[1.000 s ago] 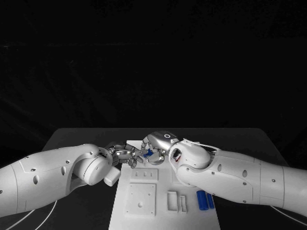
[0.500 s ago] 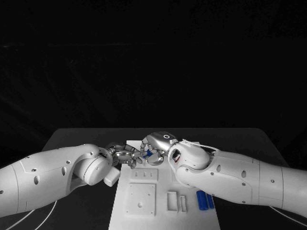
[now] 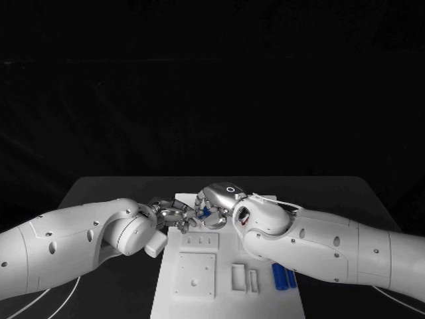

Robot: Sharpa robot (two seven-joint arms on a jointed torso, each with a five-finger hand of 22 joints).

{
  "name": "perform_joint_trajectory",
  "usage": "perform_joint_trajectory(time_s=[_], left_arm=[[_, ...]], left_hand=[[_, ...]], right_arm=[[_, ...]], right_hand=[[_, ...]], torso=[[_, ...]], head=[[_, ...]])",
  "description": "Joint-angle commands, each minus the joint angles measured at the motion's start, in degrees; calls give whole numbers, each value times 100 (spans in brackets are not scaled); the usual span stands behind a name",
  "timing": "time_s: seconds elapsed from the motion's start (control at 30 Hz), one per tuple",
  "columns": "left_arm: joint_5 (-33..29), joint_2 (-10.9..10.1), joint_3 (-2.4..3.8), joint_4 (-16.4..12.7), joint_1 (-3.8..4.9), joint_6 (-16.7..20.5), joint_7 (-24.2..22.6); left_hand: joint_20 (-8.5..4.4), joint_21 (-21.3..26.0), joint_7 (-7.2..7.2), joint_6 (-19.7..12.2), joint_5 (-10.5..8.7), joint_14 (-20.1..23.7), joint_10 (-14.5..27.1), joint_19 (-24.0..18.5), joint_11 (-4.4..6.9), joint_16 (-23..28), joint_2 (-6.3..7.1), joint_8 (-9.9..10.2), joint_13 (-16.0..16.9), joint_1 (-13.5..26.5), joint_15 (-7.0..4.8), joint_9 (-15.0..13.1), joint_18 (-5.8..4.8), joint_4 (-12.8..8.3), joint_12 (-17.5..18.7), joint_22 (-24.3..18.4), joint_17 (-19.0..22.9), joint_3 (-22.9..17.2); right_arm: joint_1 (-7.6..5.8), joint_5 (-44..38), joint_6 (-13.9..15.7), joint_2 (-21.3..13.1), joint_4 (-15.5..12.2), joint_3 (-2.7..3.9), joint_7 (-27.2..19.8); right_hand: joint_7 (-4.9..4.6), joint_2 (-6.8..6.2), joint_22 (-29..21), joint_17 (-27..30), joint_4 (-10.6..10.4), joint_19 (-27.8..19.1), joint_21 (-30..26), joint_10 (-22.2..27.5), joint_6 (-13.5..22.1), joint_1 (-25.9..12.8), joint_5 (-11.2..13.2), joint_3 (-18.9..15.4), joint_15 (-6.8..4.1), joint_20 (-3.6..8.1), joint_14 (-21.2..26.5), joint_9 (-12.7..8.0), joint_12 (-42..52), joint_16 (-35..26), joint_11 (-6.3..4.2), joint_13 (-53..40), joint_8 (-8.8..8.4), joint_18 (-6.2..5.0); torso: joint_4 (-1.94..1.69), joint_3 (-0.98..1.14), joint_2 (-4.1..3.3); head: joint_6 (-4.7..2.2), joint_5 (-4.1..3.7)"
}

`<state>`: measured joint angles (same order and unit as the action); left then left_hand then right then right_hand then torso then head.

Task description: Assemble the parts on the task board

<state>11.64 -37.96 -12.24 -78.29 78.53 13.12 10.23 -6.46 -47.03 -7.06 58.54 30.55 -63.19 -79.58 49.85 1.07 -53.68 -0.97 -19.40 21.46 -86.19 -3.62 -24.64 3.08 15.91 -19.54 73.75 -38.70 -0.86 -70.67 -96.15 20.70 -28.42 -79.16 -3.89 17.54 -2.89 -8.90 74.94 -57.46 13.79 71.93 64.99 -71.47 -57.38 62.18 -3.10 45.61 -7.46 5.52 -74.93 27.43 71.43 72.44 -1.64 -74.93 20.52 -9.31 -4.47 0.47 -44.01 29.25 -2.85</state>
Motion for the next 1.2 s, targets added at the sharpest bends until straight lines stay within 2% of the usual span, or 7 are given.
perform_joint_trajectory(time_s=[0.03, 0.2, 0.3, 0.37, 0.43, 0.5, 1.2], left_arm=[[-151, 54, 29, -58, 24, -117, -78], [-152, 54, 29, -69, 21, -68, 13], [-151, 57, 29, -67, 21, -64, 22], [-151, 60, 29, -67, 21, -57, 28], [-151, 61, 29, -71, 21, -34, 39], [-150, 61, 29, -75, 21, -20, 43], [320, 56, 29, -117, 21, -109, -13]], left_hand=[[-294, -42, 283, 341, 277, -20, -74, -63, 26, -107, -54, -77, 51, -28, -68, -123, 35, -18, -88, 9, -51, 61], [-375, -212, 398, 554, 828, -119, -180, -85, 158, -537, -84, -228, 300, 87, -228, -328, 16, -78, -490, 98, -232, 167], [-443, -340, 454, 598, 176, -42, -25, -192, 225, -891, 324, -305, 575, 261, -340, -605, -17, -34, -919, 161, -316, -1065], [-491, -521, 456, 515, 168, 17, 190, -285, 227, -1094, 466, -329, 747, 1176, -356, -924, -76, -752, -1220, 204, -254, -2007], [-545, -703, 474, 643, 48, -33, 112, -229, 213, -1223, 60, -274, 732, 3405, -360, -1190, -152, -2850, -1410, 114, -57, -3226], [-583, -740, 481, 695, 38, -81, 101, -173, 235, -1254, -64, -187, 659, 3945, -380, -1215, -162, -3232, -1409, 57, 32, -3608], [-653, -870, 476, 750, -161, -82, 84, -157, 247, -1349, 162, -37, 531, 3877, -409, -1319, -174, -3184, -1424, -10, 184, -3912]], right_arm=[[38, -48, -71, 39, -19, -18, -67], [48, -48, -70, 44, -10, -19, -66], [54, -48, -69, 47, -7, -19, -64], [55, -48, -73, 51, -5, -20, -62], [57, -48, -74, 51, -6, -20, -59], [58, -48, -75, 53, -2, -20, -57], [79, 37, -68, 55, 46, -23, -50]], right_hand=[[-179, 54, 51, -4, 2, 8, 3, -26, -305, -9, -37, 25, -32, 41, 3, 7, 37, -29, -3, -63, 19, -569], [-179, 57, 51, -4, 5, 9, 2, -26, -306, -12, -40, 29, -32, 41, 2, 8, 37, -30, -3, -63, 18, -569], [-179, 59, 50, -4, 8, 10, 2, -26, -306, -13, -41, 31, -32, 41, 2, 8, 36, -30, -3, -63, 18, -569], [-179, 60, 50, -4, 9, 10, 1, -25, -307, -14, -42, 32, -32, 41, 2, 8, 35, -31, -3, -62, 18, -569], [-179, 60, 50, -4, 10, 10, 1, -28, -307, -14, -42, 33, -32, 41, 2, 9, 38, -31, -3, -65, 18, -569], [-179, 61, 50, -4, 11, 11, 1, -29, -307, -15, -43, 34, -32, 41, 2, 9, 39, -31, -3, -65, 17, -569], [-179, 59, 48, -3, 25, 14, -2, -27, -311, -32, -50, 41, -33, 40, 0, 11, 36, -34, -4, -64, 15, -569]], torso=[[2, -1, 1], [4, -3, -1], [1, 0, -1], [-2, -1, 1], [-2, -1, 2], [-3, -1, 0], [0, 3, -3]], head=[[11, 2], [22, 4], [27, 2], [25, 0], [26, -2], [32, -4], [66, -15]])
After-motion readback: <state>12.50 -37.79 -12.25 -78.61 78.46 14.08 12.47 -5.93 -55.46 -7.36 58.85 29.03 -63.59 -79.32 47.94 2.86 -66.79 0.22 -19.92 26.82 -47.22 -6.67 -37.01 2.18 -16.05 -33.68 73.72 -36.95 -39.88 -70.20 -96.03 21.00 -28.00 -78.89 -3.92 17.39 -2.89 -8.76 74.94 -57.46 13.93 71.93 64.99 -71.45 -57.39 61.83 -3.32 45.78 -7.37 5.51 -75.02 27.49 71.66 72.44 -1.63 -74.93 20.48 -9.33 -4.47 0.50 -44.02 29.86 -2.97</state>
